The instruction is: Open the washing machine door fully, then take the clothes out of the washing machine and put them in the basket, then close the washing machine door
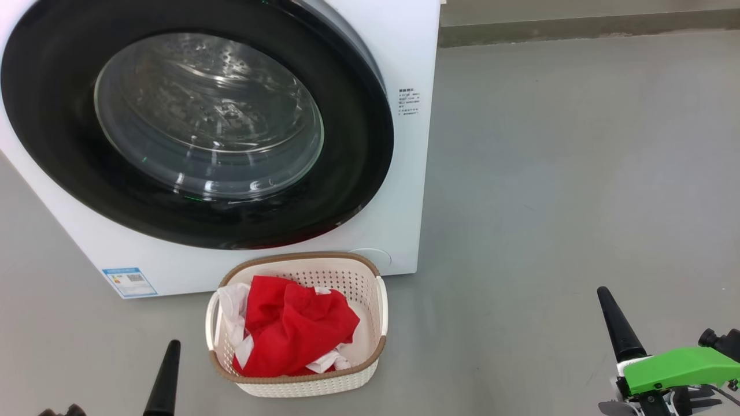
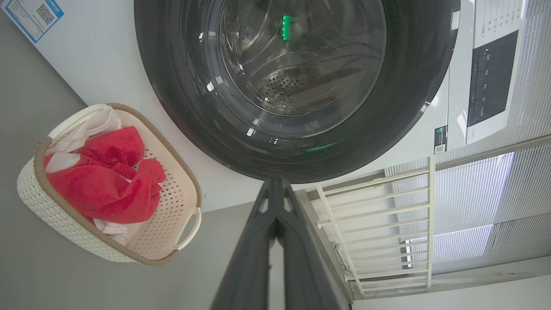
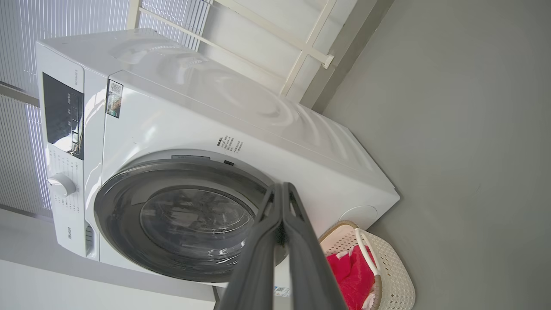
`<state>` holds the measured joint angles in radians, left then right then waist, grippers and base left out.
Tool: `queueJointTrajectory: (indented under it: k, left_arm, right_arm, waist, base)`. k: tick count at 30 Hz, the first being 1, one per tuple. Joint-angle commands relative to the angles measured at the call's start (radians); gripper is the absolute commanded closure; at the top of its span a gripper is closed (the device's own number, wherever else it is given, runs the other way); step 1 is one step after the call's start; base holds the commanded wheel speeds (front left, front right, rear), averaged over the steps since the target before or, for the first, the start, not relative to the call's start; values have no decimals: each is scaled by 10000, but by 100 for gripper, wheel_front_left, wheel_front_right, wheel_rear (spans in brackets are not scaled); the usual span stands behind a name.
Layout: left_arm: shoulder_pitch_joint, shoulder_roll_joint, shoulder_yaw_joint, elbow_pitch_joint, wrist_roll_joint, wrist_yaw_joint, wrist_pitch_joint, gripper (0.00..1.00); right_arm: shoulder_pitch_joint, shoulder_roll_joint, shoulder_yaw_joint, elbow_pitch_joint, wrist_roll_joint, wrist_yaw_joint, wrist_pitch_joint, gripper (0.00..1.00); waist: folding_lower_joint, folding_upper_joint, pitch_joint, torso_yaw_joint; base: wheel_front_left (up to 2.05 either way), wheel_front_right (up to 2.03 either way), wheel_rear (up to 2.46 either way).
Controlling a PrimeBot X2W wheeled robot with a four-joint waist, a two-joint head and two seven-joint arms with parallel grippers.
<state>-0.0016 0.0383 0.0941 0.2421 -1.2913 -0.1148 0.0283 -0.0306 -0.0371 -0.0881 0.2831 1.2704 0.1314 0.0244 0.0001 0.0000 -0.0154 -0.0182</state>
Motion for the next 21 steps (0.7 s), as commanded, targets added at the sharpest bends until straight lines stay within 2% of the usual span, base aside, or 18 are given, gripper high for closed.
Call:
queueJointTrajectory:
  k: [1, 21]
  left_arm:
    - [-478, 112, 219, -189, -264, -88, 87, 100]
    - [-941, 118, 205, -13, -2553, -144, 690, 100]
  right_arm:
    - [-521, -151, 82, -320, 306, -5, 69, 100]
    - [-717, -158, -160, -371, 2749, -7, 694, 100]
  waist:
    - [0, 0, 8, 8]
    - [0, 0, 147, 145]
  base:
    - [0, 0, 0]
    - [0, 0, 0]
